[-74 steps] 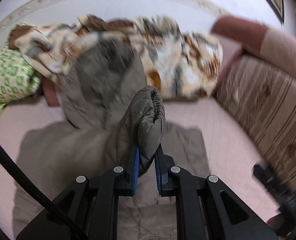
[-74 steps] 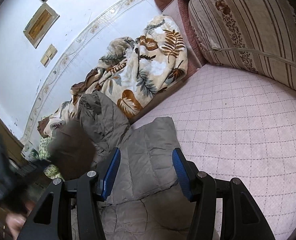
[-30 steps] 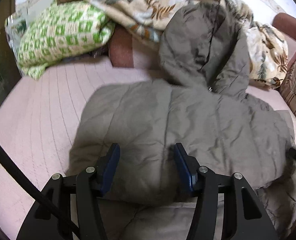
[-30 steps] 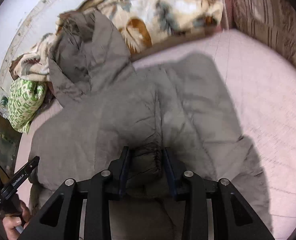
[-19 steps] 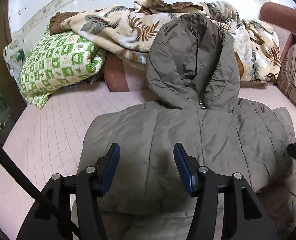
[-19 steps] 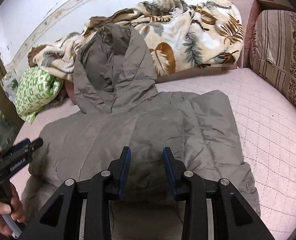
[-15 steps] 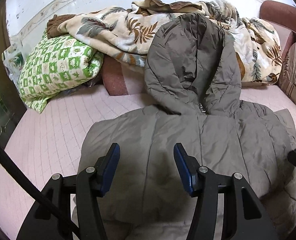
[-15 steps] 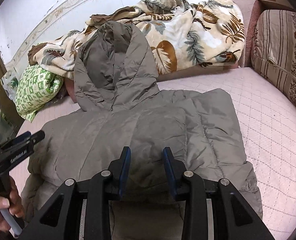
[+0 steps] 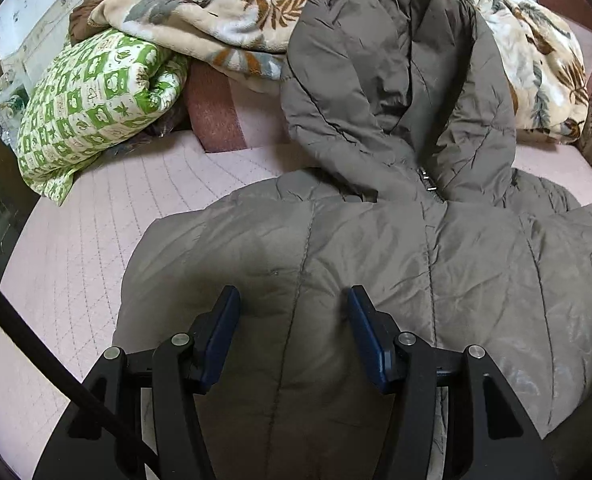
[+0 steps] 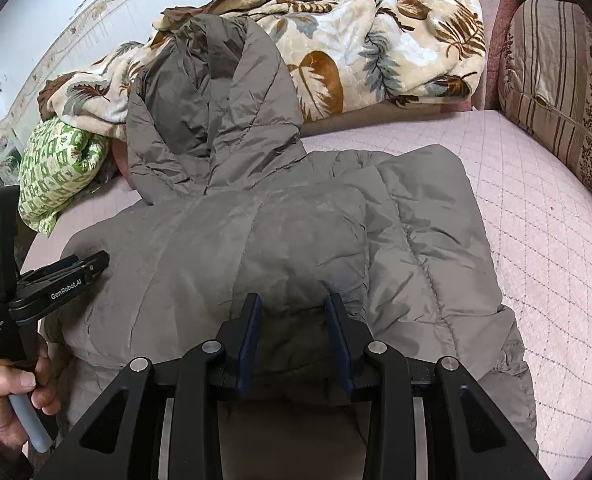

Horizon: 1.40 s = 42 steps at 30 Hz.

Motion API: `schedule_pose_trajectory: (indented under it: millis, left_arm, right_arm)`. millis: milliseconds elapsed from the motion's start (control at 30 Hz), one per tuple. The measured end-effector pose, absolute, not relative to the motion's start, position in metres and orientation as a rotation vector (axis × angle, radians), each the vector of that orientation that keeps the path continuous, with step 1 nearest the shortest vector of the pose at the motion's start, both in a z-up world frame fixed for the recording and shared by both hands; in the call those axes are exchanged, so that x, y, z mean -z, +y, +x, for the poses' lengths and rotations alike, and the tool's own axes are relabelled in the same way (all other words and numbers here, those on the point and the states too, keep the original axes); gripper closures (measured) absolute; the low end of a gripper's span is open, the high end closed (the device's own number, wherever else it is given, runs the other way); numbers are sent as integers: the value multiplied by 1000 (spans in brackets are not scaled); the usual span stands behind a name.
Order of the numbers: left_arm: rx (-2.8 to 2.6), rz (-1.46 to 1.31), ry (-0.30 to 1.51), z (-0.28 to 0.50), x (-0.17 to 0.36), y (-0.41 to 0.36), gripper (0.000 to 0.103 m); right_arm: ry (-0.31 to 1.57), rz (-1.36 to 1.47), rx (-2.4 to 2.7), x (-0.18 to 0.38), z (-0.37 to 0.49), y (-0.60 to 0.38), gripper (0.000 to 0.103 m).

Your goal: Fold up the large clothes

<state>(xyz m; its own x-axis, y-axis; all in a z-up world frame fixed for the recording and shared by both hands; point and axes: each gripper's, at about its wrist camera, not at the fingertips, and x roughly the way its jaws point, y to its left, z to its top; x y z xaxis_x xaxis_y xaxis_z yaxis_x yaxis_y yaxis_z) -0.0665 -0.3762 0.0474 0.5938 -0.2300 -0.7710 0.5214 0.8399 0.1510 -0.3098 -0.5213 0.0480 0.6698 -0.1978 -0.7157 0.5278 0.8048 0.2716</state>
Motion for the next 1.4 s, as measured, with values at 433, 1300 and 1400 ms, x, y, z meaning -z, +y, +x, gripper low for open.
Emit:
schedule_pose_trajectory:
  millis: [433,1300,1400]
  left_arm:
    - [463,344,776,-101,-71,-331,48]
    - [400,257,839,-106,-66,-266,48]
    - [404,199,874,-96,-54,-257,48]
  right_arm:
    - [658,492,391,-66,-318,-516,67]
    - [655,523,404,-61,-315,-518,67]
    - [690,506,422,-53,-310,-518,67]
